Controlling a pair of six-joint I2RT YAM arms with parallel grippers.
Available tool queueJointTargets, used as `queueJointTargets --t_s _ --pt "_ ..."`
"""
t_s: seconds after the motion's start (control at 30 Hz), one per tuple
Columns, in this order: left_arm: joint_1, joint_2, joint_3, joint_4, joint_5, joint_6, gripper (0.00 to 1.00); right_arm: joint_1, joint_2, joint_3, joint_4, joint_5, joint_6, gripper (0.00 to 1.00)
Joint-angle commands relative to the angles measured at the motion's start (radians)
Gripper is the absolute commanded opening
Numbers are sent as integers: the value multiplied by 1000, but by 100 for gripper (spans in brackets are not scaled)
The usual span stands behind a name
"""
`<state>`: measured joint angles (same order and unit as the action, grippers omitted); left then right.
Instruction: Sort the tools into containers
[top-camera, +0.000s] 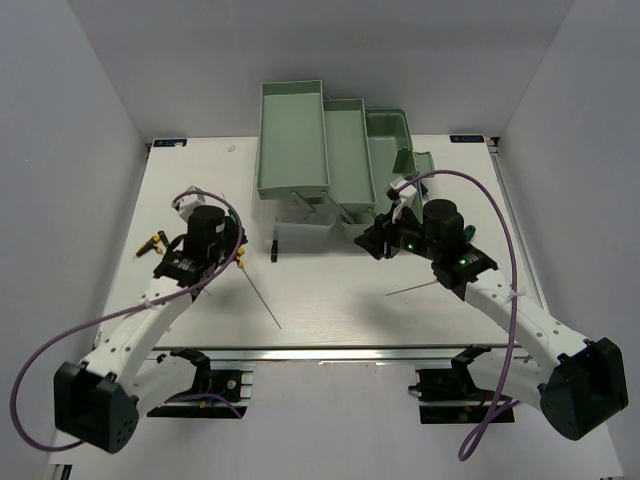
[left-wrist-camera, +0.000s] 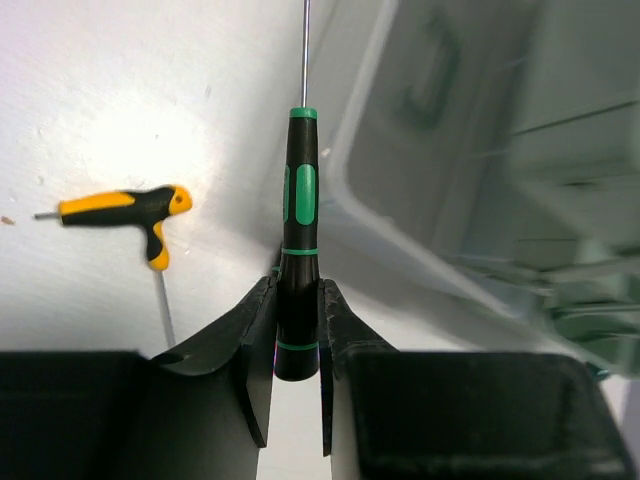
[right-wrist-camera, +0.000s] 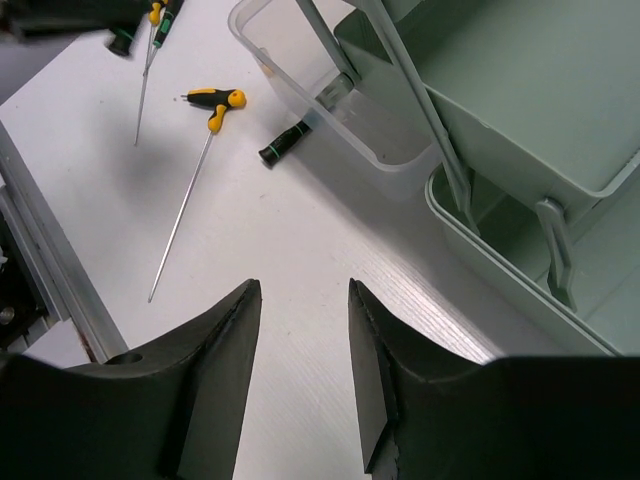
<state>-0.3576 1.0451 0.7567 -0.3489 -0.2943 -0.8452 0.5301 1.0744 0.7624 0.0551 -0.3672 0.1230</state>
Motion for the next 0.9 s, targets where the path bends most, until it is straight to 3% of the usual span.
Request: queueJointTargets --t_s 0.0,0.07,0.17,0.23,0.43,0.53,0.63,0.73,0.87 --pt "-6 -131 95 -68 -74 1 13 -5 -14 41 46 -15 -26 46" --pt "-6 -146 156 -8 -43 37 13 -5 -14 40 46 -39 -39 46" --pt "-6 -108 252 120 71 110 13 -5 -8 41 43 -99 -88 38" --pt "-6 -30 341 162 122 142 13 -5 5 51 31 -131 -117 32" --pt "-6 236 477 257 293 193 18 -5 41 74 11 -150 -146 32" --pt "-6 349 521 265 365 196 24 -5 47 75 17 -145 -145 33" --pt "-6 415 559 238 388 202 39 -5 39 72 14 -130 -152 36" --pt "-6 420 576 225 385 215 53 -5 30 68 -4 -108 -166 43" --pt "-6 336 584 159 310 253 57 -18 13 55 -14 -76 -160 49"
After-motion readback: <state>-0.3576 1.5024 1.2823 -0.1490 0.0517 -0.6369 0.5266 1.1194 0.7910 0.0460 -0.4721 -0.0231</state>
